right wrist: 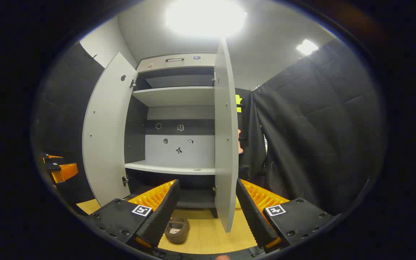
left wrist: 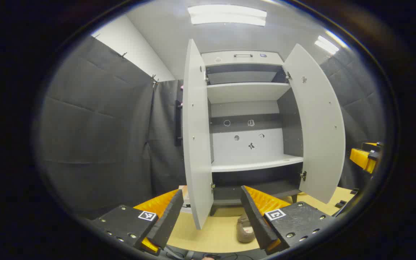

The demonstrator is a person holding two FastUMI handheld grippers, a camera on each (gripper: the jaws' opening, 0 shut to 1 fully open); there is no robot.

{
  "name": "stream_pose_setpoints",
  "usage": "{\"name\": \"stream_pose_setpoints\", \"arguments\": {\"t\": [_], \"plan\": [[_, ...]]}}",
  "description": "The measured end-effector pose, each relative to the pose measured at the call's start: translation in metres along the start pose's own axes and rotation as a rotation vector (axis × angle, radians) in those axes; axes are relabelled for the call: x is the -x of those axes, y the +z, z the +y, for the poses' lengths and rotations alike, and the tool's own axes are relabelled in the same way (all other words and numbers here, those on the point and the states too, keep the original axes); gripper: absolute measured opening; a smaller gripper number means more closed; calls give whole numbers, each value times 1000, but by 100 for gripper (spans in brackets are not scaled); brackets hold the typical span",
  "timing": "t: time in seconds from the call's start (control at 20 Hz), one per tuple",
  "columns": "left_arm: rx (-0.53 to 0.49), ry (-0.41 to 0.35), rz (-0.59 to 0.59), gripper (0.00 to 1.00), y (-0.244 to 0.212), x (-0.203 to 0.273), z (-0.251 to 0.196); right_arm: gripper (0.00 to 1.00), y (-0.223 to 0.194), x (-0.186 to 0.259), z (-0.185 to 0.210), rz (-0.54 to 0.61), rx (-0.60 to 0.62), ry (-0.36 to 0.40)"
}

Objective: Grab one shoe with the right hand and put it into the shoe cabinet, grab the other shoe with the left hand and put it into the shoe cabinet; then close the right door with the right hand and the left door with the left hand.

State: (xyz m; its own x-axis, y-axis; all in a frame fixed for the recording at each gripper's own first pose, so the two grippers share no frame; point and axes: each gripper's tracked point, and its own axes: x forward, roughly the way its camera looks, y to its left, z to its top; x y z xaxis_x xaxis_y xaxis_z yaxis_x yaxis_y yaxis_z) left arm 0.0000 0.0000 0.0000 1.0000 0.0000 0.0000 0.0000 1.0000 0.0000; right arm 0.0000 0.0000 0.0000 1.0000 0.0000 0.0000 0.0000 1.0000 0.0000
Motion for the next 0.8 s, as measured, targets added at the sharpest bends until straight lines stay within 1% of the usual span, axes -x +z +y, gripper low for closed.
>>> {"name": "stream_pose_setpoints", "arguments": {"t": [0.15, 0.2, 0.35, 0.4, 0.45, 0.55, 0.6, 0.65, 0.8], "plan": [[-1, -5, -8, 86, 3, 2, -2, 98, -1, 2, 1, 4, -10, 1], [1, -6, -12, 98, 5, 2, -1, 98, 0, 3, 0, 4, -8, -2], [0, -9, -22, 98, 7, 2, 0, 98, 1, 4, -1, -1, 3, -10], [-2, -9, -24, 92, 8, 2, 1, 98, 2, 4, 0, -4, 3, -12], [-4, -11, -26, 92, 7, 3, 1, 96, 3, 5, 0, -6, 3, -15], [-6, -16, -31, 92, 7, 5, 2, 98, 4, 6, 1, -8, 3, -19], [-8, -16, -32, 86, 8, 5, 5, 98, 5, 7, 3, -9, 6, -19], [-7, -15, -33, 86, 7, 4, 6, 96, 5, 7, 6, -7, 8, -18], [10, -15, -24, 87, 3, 5, 11, 98, 3, 8, 14, 9, 1, -6]]}}
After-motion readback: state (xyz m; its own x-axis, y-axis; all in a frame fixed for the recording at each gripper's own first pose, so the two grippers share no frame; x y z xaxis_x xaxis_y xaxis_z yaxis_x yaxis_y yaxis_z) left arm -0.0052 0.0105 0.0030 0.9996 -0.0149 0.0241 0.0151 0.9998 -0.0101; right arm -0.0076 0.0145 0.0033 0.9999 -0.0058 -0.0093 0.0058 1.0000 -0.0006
